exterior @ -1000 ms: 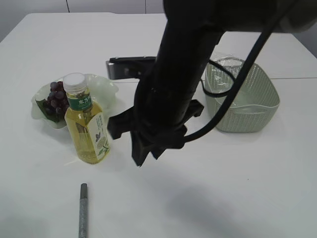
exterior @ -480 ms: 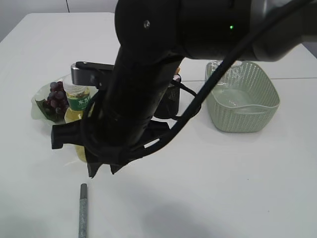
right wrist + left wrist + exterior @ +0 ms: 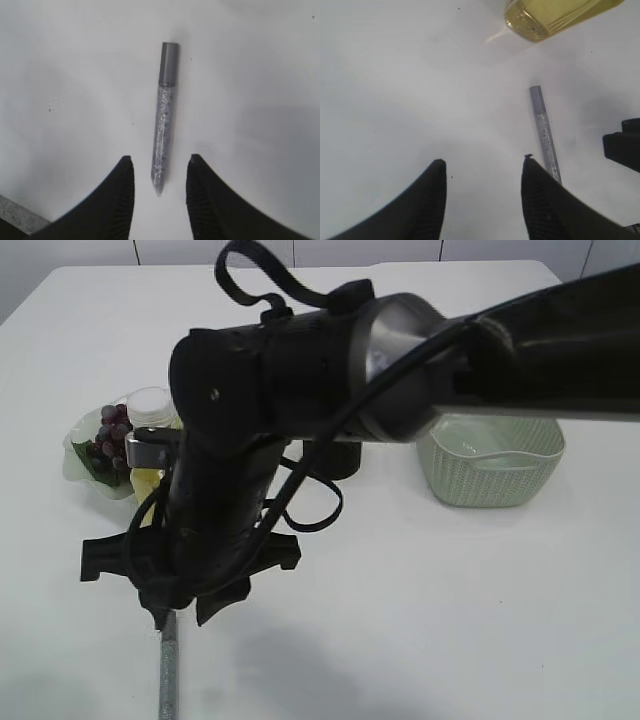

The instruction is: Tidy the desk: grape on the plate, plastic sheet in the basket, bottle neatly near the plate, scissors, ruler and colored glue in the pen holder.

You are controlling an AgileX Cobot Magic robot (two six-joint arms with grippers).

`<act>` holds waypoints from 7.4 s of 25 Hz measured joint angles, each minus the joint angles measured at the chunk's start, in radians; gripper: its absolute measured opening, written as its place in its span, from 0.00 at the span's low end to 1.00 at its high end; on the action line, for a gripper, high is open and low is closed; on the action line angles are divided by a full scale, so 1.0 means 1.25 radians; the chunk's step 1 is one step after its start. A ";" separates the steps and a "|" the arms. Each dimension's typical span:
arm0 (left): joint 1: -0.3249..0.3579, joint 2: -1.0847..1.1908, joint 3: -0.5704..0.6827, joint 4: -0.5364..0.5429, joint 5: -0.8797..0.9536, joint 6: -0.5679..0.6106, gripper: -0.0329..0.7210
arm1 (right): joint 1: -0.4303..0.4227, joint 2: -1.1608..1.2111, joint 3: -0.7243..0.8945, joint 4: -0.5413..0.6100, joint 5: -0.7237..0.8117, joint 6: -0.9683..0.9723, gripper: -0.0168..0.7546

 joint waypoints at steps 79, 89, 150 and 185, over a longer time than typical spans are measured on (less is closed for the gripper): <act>0.000 0.000 0.000 0.000 0.003 0.000 0.52 | -0.184 -0.153 0.173 0.203 0.173 -0.595 0.09; 0.000 0.000 0.000 0.000 0.004 0.000 0.52 | -0.459 -0.244 0.281 0.622 0.164 -1.094 0.09; 0.000 0.000 0.000 -0.001 -0.009 0.000 0.52 | -0.564 0.248 -0.139 1.207 0.027 -2.012 0.25; 0.000 -0.069 0.000 -0.001 -0.059 0.000 0.52 | -0.563 -0.224 -0.079 0.025 0.209 -0.605 0.32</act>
